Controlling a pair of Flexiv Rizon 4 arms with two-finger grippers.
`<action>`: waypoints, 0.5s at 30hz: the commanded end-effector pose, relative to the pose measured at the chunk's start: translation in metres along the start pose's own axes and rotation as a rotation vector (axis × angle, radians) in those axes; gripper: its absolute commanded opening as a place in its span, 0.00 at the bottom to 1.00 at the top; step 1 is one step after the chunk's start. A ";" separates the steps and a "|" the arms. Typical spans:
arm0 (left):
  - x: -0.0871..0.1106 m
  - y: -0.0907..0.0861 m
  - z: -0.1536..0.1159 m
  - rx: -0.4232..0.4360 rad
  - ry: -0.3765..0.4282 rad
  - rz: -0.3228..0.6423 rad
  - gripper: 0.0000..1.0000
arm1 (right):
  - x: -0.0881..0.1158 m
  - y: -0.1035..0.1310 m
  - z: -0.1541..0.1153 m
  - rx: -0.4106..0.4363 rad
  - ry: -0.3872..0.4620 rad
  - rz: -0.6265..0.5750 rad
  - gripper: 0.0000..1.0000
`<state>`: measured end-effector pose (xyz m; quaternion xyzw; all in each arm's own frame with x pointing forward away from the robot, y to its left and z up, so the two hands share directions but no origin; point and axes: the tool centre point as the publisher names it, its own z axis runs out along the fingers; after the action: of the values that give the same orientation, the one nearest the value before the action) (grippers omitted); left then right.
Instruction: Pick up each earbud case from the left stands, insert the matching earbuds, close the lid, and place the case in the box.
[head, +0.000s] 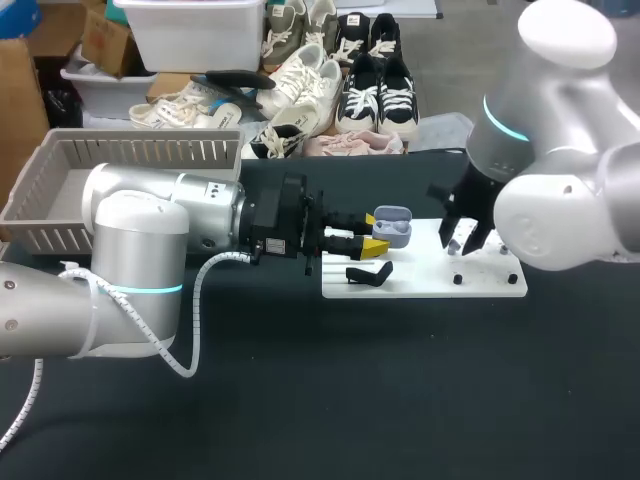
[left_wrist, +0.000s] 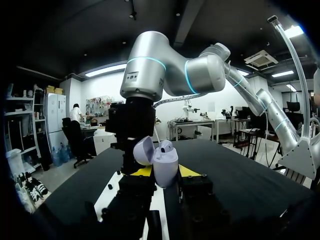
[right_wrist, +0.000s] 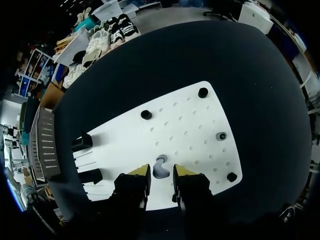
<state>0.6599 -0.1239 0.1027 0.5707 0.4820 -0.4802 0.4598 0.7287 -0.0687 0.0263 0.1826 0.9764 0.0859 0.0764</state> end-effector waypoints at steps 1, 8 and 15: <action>0.000 -0.001 0.000 -0.005 -0.001 0.001 0.00 | -0.001 0.001 0.001 0.004 0.004 0.000 0.24; 0.000 -0.001 0.000 -0.005 -0.001 0.001 0.00 | -0.001 0.001 0.004 0.007 0.012 -0.002 0.15; 0.000 -0.001 0.000 -0.005 -0.001 0.001 0.00 | -0.001 0.002 0.005 0.011 0.017 -0.009 0.00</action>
<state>0.6599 -0.1239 0.1027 0.5707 0.4820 -0.4802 0.4598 0.7292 -0.0678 0.0238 0.1778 0.9781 0.0828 0.0698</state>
